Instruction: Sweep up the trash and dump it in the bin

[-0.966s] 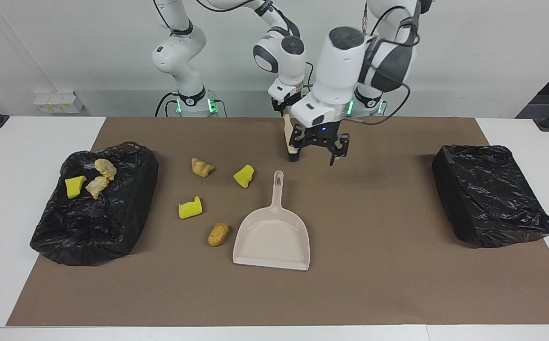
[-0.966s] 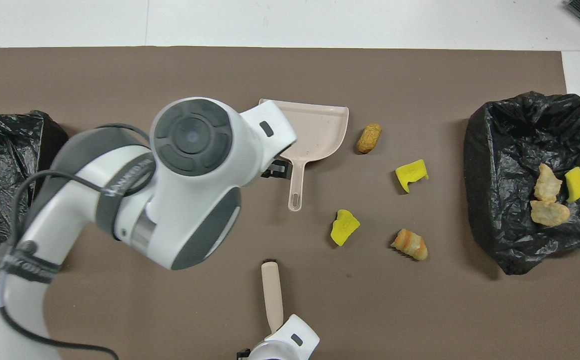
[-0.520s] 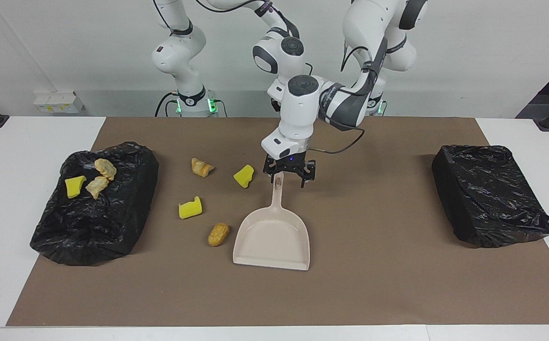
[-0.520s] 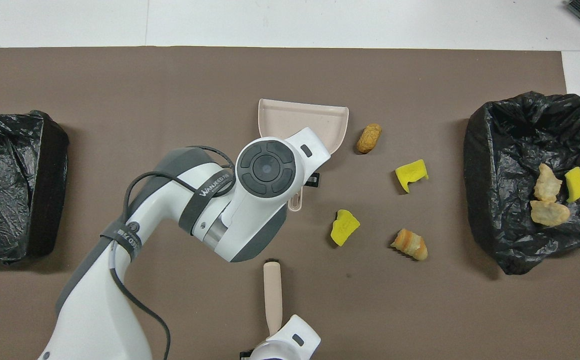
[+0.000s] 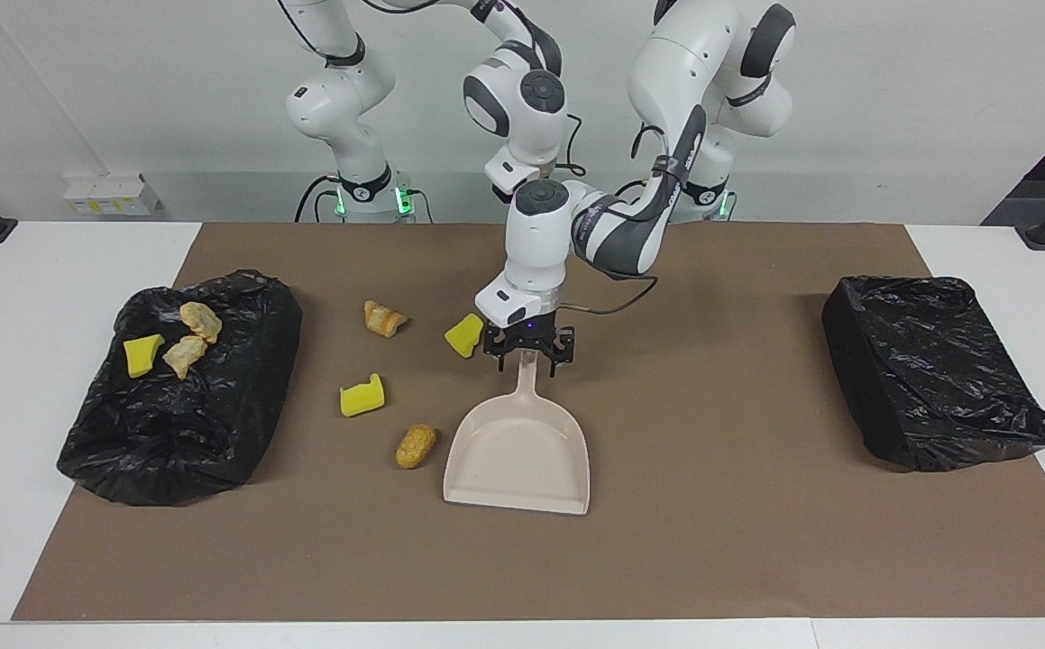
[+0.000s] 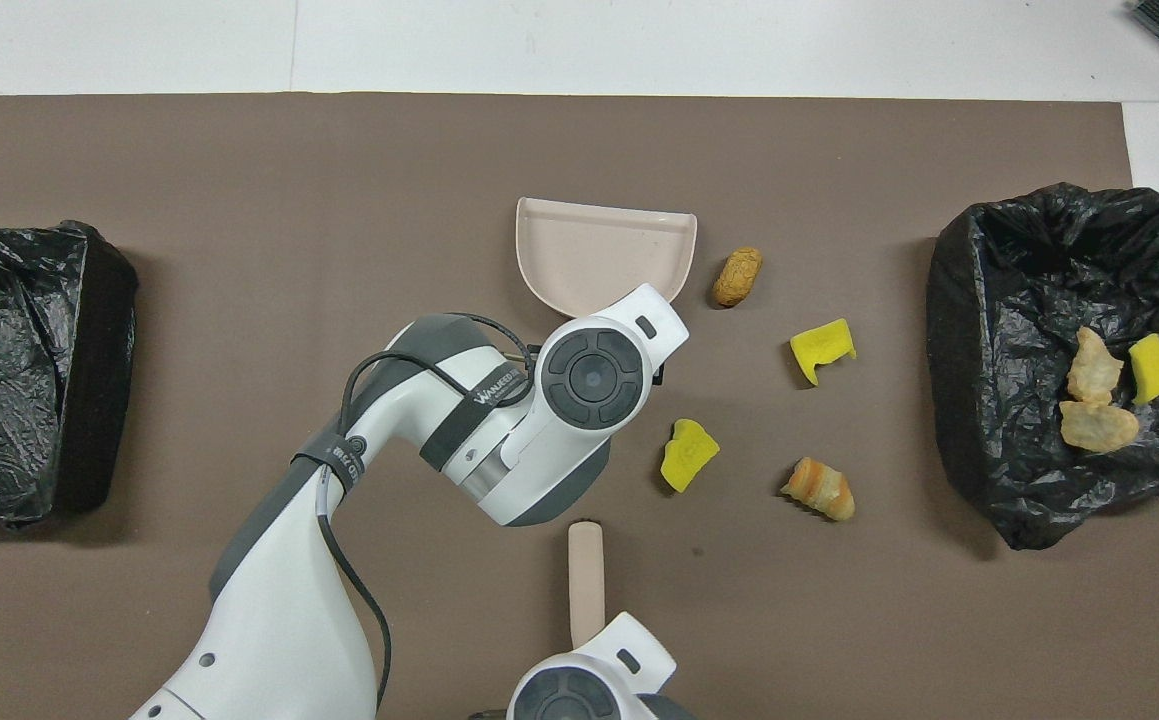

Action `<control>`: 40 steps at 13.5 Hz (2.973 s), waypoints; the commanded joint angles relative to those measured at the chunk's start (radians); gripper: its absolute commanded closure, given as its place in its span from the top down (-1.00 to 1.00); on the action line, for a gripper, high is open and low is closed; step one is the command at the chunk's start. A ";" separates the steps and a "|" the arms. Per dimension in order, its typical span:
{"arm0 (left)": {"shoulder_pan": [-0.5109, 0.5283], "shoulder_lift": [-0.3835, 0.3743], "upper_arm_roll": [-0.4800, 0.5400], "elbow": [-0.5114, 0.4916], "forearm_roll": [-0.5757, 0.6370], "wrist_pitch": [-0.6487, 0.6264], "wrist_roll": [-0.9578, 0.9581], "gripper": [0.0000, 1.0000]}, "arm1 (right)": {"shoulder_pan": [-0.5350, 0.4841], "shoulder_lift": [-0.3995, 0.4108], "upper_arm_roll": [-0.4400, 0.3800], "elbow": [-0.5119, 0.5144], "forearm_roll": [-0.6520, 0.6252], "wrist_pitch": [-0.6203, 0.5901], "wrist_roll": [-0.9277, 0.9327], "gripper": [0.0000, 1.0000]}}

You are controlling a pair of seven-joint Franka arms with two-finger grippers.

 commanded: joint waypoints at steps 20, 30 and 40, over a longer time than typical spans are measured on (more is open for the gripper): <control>0.236 -0.139 0.018 -0.023 0.044 -0.216 1.141 -1.00 | -0.730 0.203 0.000 0.106 -0.341 0.179 -0.551 -1.00; 0.266 -0.222 0.015 -0.210 0.044 -0.135 1.381 -1.00 | -0.641 0.444 0.026 0.409 -0.245 0.157 -0.826 -1.00; 0.252 -0.263 0.016 -0.293 0.049 -0.118 1.401 -1.00 | -0.408 0.463 0.052 0.470 -0.064 0.160 -0.826 -1.00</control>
